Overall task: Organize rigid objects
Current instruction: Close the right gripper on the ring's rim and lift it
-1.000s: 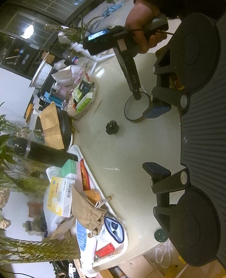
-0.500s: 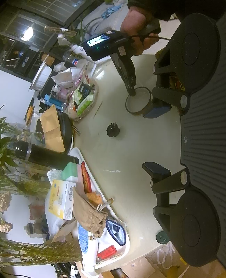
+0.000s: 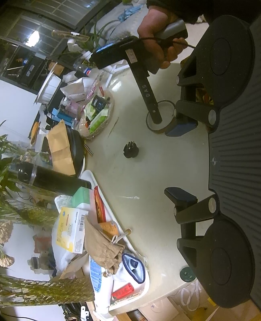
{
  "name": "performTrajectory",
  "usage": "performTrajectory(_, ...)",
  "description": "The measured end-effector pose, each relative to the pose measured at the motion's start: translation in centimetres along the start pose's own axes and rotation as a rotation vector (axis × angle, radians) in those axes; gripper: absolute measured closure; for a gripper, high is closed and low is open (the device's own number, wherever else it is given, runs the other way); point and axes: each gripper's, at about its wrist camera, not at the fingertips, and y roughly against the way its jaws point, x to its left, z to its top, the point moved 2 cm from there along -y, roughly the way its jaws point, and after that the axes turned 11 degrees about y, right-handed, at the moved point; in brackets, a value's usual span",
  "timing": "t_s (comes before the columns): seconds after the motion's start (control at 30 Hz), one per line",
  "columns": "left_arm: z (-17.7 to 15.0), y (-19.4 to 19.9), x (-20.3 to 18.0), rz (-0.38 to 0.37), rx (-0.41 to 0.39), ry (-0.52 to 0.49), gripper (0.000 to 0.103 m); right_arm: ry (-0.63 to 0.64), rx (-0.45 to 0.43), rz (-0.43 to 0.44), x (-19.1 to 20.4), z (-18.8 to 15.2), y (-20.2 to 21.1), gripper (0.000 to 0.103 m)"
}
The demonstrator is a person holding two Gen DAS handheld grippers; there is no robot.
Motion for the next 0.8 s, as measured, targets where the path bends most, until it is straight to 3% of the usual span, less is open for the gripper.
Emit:
performTrajectory(0.43,-0.1,0.0,0.1,0.013,0.003,0.006,0.048,0.108,0.113,-0.101,3.3,0.4,-2.7,0.002)
performTrajectory(0.57,-0.1,0.0,0.1,0.009,-0.001,0.008,0.048,0.078,0.094,-0.095,3.1,0.4,-2.5,0.012)
performTrajectory(0.8,0.0,-0.2,0.0,0.014,0.002,0.004,0.048,0.097,0.061,-0.097,3.1,0.0,-1.4,0.012)
